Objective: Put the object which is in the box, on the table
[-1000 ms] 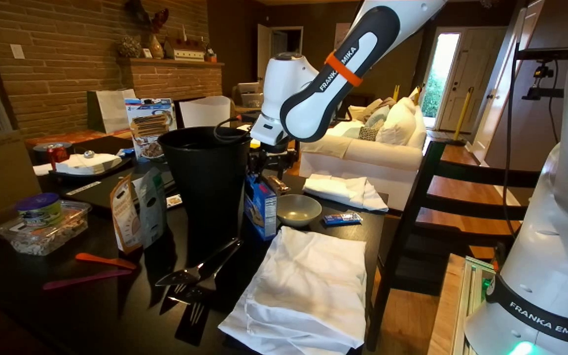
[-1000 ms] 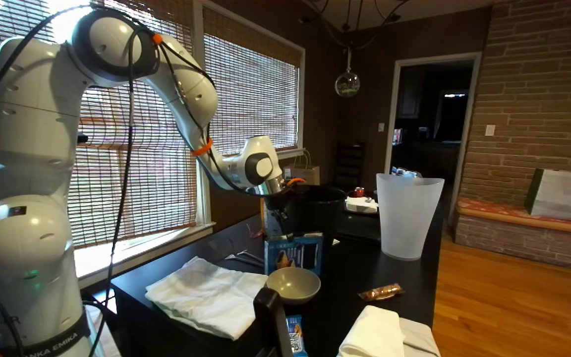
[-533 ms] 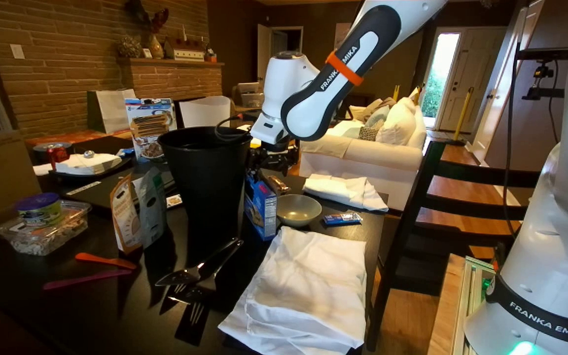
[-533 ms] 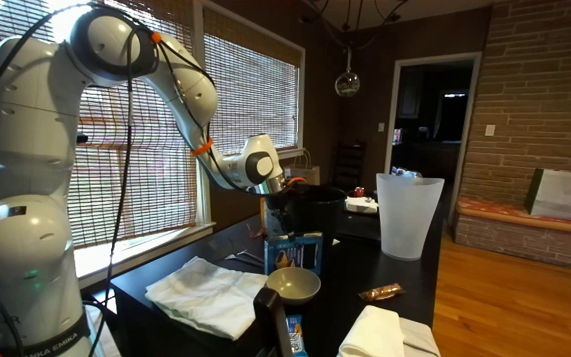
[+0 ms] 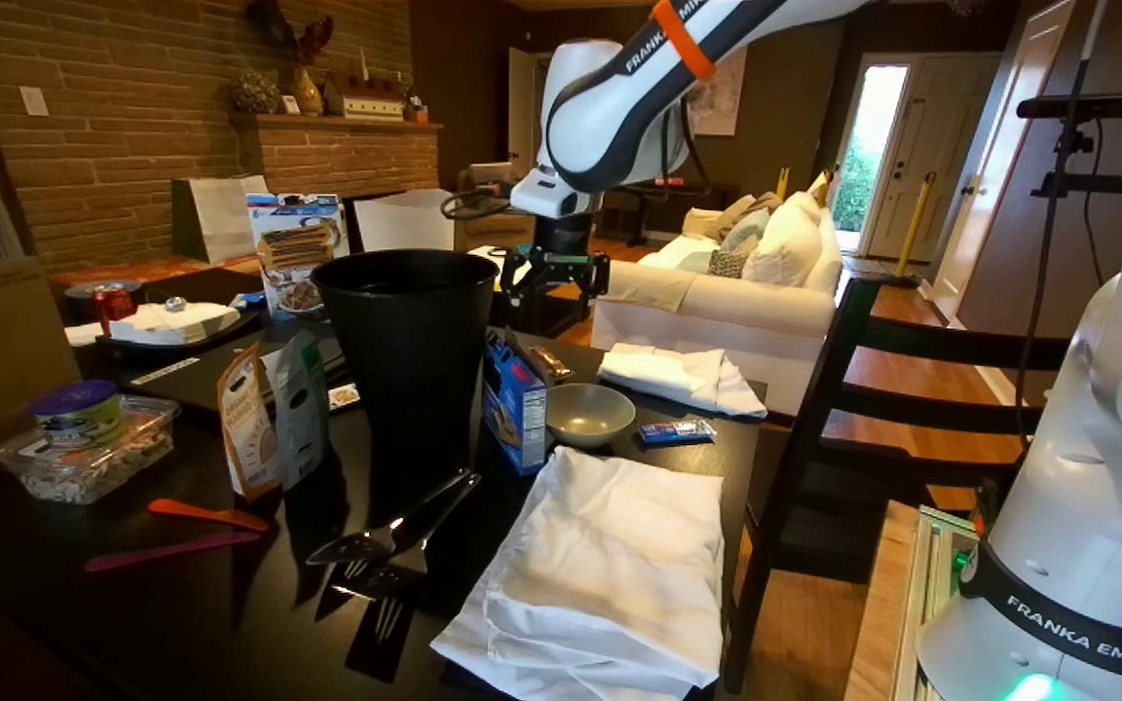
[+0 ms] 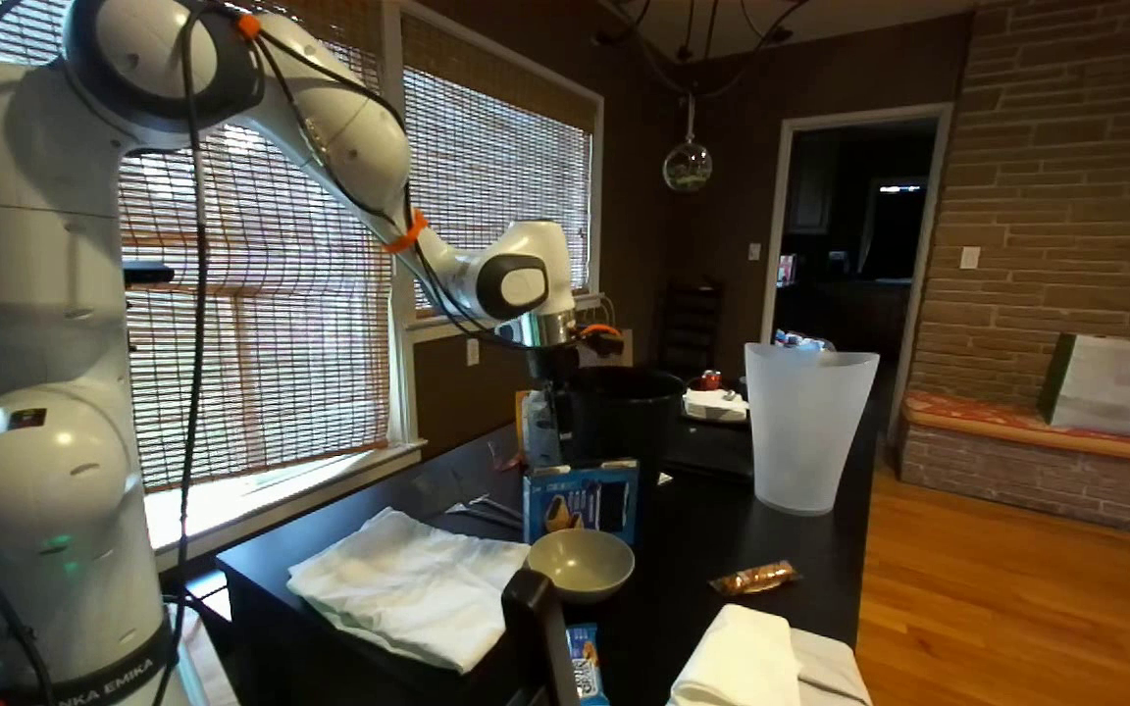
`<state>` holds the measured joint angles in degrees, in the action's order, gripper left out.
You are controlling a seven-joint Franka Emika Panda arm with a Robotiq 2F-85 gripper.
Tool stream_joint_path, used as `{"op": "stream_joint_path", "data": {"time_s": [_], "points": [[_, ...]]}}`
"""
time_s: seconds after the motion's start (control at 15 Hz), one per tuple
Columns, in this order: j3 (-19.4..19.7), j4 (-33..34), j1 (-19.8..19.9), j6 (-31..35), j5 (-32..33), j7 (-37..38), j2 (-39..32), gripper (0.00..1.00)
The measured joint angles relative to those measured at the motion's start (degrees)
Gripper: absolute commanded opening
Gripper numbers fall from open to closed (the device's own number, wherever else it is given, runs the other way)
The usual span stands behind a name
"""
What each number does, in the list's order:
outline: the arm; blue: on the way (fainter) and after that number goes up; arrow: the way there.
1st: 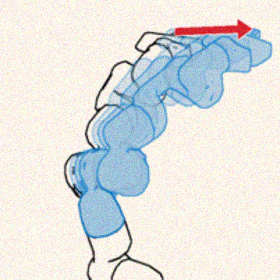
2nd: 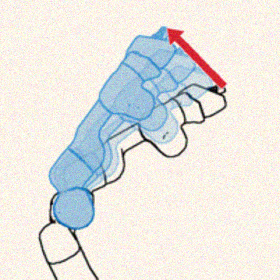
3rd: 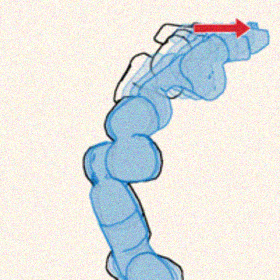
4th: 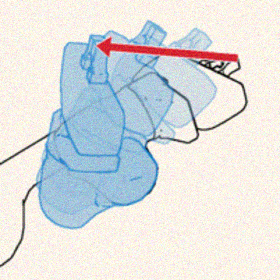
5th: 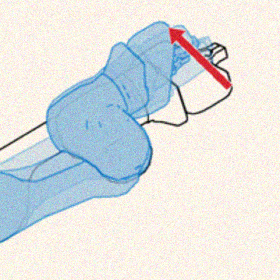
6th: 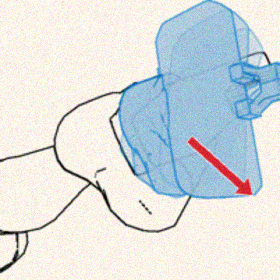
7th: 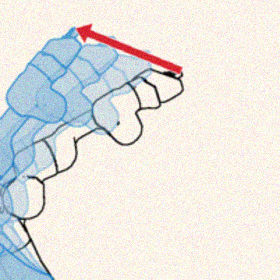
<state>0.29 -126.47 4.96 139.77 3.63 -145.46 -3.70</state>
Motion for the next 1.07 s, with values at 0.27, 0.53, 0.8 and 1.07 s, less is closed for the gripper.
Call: {"op": "stream_joint_path", "data": {"time_s": [0.27,0.53,0.8,1.07], "points": [[2.9,3.7,1.5,-13.4,-9.4,-6.3,3.1,1.00],[7.4,4.9,3.7,-18.1,-11.3,-4.7,4.2,1.00],[11.3,3.9,6.4,-18.1,-9.8,2.1,4.9,1.00],[14.5,0.8,9.1,-18.5,-6.5,9.6,6.8,1.00]]}}
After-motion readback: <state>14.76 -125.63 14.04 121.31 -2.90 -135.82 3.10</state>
